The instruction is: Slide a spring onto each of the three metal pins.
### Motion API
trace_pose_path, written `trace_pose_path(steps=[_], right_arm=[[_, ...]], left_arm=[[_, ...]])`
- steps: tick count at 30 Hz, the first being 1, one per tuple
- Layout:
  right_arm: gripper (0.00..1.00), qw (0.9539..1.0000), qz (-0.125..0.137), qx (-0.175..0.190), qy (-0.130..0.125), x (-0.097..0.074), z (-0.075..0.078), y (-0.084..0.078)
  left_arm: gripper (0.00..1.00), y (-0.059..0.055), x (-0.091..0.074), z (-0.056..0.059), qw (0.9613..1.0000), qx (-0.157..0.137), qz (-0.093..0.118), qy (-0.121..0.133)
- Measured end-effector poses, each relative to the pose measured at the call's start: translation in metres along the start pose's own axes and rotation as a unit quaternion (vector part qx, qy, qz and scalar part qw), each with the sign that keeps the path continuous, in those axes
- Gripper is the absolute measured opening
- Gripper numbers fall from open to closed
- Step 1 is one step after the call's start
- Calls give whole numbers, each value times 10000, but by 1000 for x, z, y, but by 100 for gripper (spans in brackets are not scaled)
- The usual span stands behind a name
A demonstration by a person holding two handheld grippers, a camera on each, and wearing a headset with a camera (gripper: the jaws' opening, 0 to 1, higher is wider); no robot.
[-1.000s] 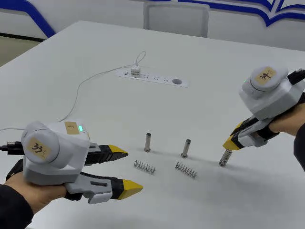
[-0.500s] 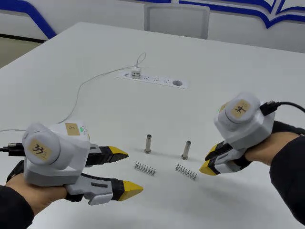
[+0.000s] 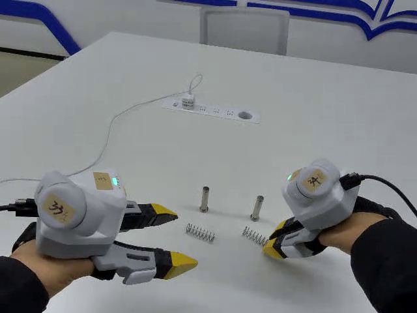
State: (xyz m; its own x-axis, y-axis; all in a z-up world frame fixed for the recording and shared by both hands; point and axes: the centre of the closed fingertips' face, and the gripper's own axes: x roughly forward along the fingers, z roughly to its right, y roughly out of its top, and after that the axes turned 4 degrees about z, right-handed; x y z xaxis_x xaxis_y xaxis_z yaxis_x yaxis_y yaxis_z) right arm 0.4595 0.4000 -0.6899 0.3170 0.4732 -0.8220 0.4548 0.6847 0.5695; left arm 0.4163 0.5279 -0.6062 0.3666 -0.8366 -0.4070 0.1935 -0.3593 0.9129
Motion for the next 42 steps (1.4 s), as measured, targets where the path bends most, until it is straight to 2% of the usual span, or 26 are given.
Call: trace_pose_path(steps=[12, 22, 27, 42], right_arm=[[12, 9999, 64, 154, -37, 0, 0, 0], [12, 9996, 70, -177, -216, -20, 1, 16], [12, 9994, 112, -209, -264, -27, 3, 25], [12, 9996, 22, -175, -239, -39, 3, 32]], left_arm=[[50, -1, 0, 0, 10000, 4, -27, 2], [50, 0, 0, 1, 10000, 11, -16, 0], [50, 0, -1, 1, 10000, 5, 3, 4], [50, 1, 0, 1, 10000, 5, 27, -6]])
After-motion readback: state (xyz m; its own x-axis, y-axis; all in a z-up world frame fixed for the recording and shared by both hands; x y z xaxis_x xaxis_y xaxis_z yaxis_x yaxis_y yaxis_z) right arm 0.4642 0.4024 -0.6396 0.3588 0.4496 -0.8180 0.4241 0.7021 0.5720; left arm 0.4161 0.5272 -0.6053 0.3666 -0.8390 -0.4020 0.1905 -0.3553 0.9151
